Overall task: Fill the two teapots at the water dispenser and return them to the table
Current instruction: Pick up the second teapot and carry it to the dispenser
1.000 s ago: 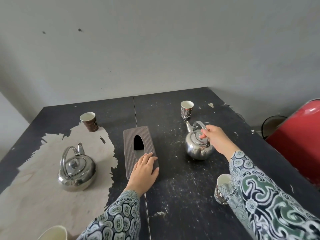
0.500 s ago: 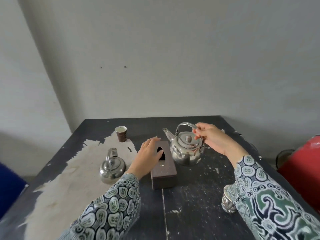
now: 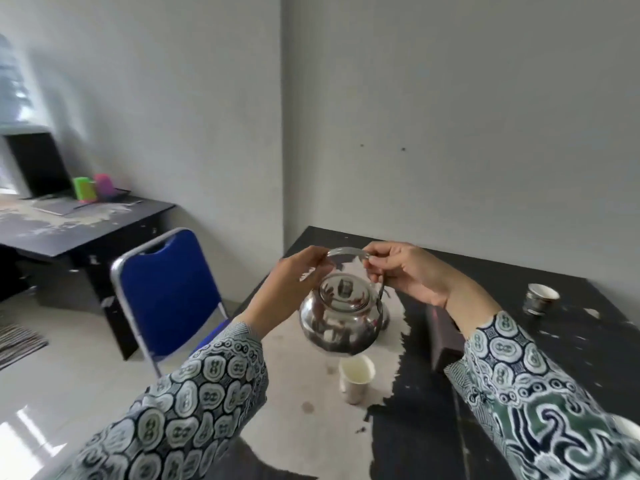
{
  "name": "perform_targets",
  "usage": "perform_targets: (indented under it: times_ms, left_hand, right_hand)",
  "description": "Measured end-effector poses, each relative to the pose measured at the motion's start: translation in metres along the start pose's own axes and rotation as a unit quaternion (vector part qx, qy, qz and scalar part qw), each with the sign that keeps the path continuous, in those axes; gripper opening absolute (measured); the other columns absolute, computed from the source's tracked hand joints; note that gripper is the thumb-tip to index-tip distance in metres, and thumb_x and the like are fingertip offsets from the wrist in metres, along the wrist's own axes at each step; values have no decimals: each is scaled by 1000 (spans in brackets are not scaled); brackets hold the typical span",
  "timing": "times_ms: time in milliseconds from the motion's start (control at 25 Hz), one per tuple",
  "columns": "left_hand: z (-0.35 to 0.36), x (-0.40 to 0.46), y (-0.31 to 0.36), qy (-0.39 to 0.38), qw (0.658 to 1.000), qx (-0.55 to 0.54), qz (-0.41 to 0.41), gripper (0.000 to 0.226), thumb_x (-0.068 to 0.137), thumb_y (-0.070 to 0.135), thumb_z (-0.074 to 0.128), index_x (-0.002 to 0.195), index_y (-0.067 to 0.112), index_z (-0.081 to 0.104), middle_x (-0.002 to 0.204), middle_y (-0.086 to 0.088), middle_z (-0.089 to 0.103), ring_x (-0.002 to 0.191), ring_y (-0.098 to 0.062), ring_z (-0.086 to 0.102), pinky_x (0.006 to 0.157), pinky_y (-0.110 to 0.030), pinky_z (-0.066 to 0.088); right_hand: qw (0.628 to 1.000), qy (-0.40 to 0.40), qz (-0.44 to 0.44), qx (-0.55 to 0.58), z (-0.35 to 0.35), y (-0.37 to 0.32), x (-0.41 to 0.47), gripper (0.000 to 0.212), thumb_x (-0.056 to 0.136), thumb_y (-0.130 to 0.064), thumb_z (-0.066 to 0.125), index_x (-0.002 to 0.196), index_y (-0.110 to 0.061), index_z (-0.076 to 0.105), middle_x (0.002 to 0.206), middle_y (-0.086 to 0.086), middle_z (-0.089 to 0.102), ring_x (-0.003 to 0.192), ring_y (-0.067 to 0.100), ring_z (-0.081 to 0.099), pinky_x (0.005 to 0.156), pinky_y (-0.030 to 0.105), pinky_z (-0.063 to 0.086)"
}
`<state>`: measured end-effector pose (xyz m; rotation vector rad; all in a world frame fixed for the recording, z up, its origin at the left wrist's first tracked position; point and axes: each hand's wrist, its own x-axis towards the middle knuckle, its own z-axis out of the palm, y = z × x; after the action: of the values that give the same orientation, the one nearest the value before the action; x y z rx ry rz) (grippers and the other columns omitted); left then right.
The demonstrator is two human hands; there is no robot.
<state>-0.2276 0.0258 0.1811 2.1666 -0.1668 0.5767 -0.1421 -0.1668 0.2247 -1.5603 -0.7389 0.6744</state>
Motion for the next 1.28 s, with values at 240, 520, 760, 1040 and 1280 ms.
perform_targets:
  times_ms: [240,520,760,1040,1280]
  left_hand:
    - [-173,-93,-69,20,996,35,-77,5,87,19,60,90,17,63,84,4,71,82,-12,66,77,-23,51]
    - [-338,-197,-145,36,984,88,-152,16,87,20,61,77,32,56,79,2,70,80,-17,65,72,-27,50]
    - [-437,-239,-213,94,968,126,-197,10,89,16,58,82,23,58,76,6,67,80,-15,64,79,-32,51]
    - [-536,-224,-324,157,960,76,-217,24,90,22,55,73,39,52,65,18,65,65,5,61,61,-8,43]
    - [-633,-174,-425,188,963,10,-194,15,83,57,51,78,43,55,71,22,61,65,2,54,62,-14,43]
  right_hand:
    - [994,-105,16,7,181,-9,89,24,90,-1,40,84,-8,62,71,4,49,65,14,45,69,25,36]
    - [977,-210,-10,-36,379,-5,192,27,91,-21,46,67,-14,57,59,-2,38,55,9,34,60,20,33]
    - [965,-260,-21,-33,494,-6,278,28,93,-15,45,69,-8,58,57,3,34,51,7,34,55,18,29]
    - [964,-248,-81,-51,587,-3,413,17,84,-17,59,73,-5,61,55,-5,44,48,2,36,49,11,32]
    - [968,-237,-82,16,647,-12,552,26,72,-31,68,74,-6,63,51,-11,48,43,1,39,45,8,34]
